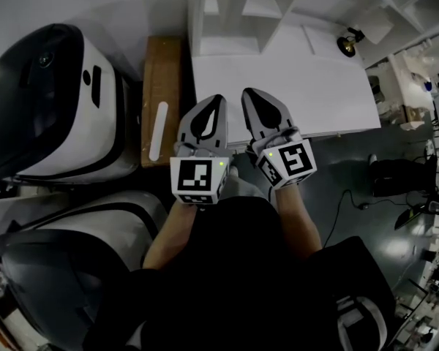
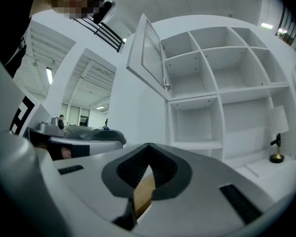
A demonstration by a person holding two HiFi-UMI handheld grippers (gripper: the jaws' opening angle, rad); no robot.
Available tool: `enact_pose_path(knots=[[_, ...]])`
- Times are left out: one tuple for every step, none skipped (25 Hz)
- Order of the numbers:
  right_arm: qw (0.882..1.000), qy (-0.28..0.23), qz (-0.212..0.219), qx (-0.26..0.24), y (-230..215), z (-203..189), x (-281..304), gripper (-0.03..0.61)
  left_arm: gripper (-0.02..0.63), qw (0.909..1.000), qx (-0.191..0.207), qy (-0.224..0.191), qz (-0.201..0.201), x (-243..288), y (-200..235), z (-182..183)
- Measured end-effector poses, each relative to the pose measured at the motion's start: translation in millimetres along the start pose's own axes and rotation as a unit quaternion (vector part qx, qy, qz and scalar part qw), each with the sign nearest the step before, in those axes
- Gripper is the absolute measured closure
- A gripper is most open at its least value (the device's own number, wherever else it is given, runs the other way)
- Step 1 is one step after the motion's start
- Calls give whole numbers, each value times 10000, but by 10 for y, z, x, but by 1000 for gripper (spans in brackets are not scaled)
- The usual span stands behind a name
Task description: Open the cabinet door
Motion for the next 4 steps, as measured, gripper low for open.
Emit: enact_pose_path(knots=[[10000, -6, -9, -8, -1, 1, 3, 561, 601, 10000, 2, -4, -12, -2, -1, -1], [10000, -13, -17, -15, -3, 5, 5, 561, 601, 10000, 10, -3, -22, -3, -2, -1], [10000, -20, -24, -23, -6, 9, 8, 561, 601, 10000, 18, -1, -29, -3, -3, -1], [10000, -28, -30, -30, -8, 13, 11, 561, 601, 10000, 24, 1, -35, -3, -4, -1]])
Point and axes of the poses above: the fingertips, and each gripper's own axes: x forward along the fingers, y to its left, z out of its top, the point moved 10 cm from there along -x, backward along the fingers, and after that the axes turned 6 degrees about -y, right-handed, at the moved point
